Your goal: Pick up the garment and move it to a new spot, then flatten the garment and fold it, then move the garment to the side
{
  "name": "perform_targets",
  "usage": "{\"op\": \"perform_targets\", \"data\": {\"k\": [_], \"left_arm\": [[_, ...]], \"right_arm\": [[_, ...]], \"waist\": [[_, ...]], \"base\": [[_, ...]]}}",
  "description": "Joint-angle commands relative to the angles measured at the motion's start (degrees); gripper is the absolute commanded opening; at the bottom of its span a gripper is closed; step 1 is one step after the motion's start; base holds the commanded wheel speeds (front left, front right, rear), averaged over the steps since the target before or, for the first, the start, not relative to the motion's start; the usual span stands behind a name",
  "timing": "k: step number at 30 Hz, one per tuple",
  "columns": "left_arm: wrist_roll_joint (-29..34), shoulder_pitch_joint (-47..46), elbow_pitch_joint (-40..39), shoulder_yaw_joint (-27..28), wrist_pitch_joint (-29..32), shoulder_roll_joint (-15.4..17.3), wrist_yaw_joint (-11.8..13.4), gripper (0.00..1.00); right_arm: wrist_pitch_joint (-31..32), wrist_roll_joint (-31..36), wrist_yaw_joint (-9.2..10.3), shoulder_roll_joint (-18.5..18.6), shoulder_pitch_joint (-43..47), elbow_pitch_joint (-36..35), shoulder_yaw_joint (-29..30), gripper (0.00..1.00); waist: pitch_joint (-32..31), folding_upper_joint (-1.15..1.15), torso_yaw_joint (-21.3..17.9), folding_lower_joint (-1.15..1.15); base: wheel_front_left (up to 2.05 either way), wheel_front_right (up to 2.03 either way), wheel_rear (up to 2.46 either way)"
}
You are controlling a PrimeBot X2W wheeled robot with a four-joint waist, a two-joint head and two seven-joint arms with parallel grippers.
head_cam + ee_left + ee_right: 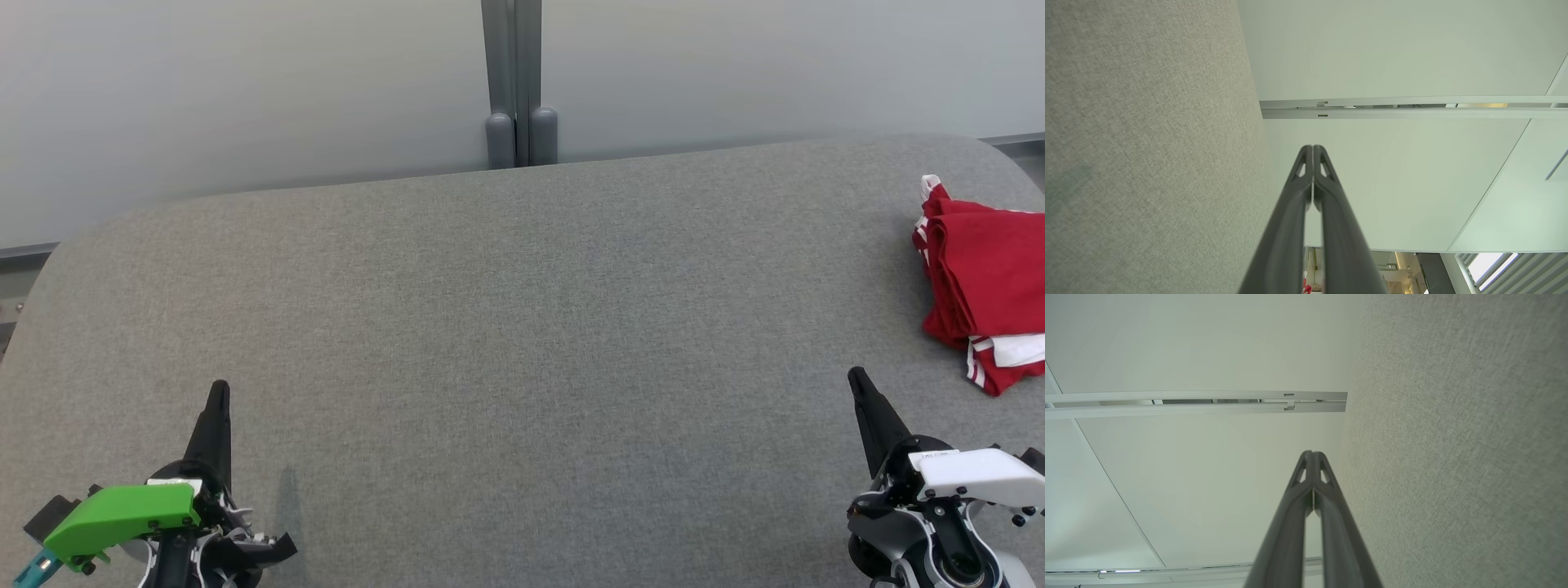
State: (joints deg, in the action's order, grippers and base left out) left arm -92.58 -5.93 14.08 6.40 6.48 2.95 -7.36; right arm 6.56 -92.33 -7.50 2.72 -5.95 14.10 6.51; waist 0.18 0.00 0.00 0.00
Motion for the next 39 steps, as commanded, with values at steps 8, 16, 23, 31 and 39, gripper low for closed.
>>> {"op": "perform_targets", "data": {"k": [8,16,23,31,39], "left_arm": [[0.1,-0.6,-0.1,0.2,0.2,0.1,-0.3,0.0],[0.2,-0.6,-0.1,0.2,0.2,0.1,-0.3,0.0],[0.2,-0.6,-0.1,0.2,0.2,0.1,-0.3,0.0],[0.2,-0.6,-0.1,0.2,0.2,0.1,-0.3,0.0],[0.2,-0.6,-0.1,0.2,0.2,0.0,-0.3,0.0]], "right_arm": [[0.1,-0.2,0.02,0.3,-0.5,-0.2,0.1,0.0],[0.1,-0.2,0.02,0.3,-0.5,-0.2,0.1,0.0],[0.1,-0.2,0.02,0.3,-0.5,-0.2,0.1,0.0],[0.1,-0.2,0.02,0.3,-0.5,-0.2,0.1,0.0],[0.1,-0.2,0.02,0.3,-0.5,-0.2,0.1,0.0]], "waist": [[0.0,0.0,0.0,0.0],[0.0,0.0,0.0,0.0],[0.0,0.0,0.0,0.0],[0.0,0.0,0.0,0.0],[0.0,0.0,0.0,0.0]], "base": [[0.0,0.0,0.0],[0.0,0.0,0.0],[0.0,0.0,0.0],[0.0,0.0,0.0],[0.0,0.0,0.0]]}}
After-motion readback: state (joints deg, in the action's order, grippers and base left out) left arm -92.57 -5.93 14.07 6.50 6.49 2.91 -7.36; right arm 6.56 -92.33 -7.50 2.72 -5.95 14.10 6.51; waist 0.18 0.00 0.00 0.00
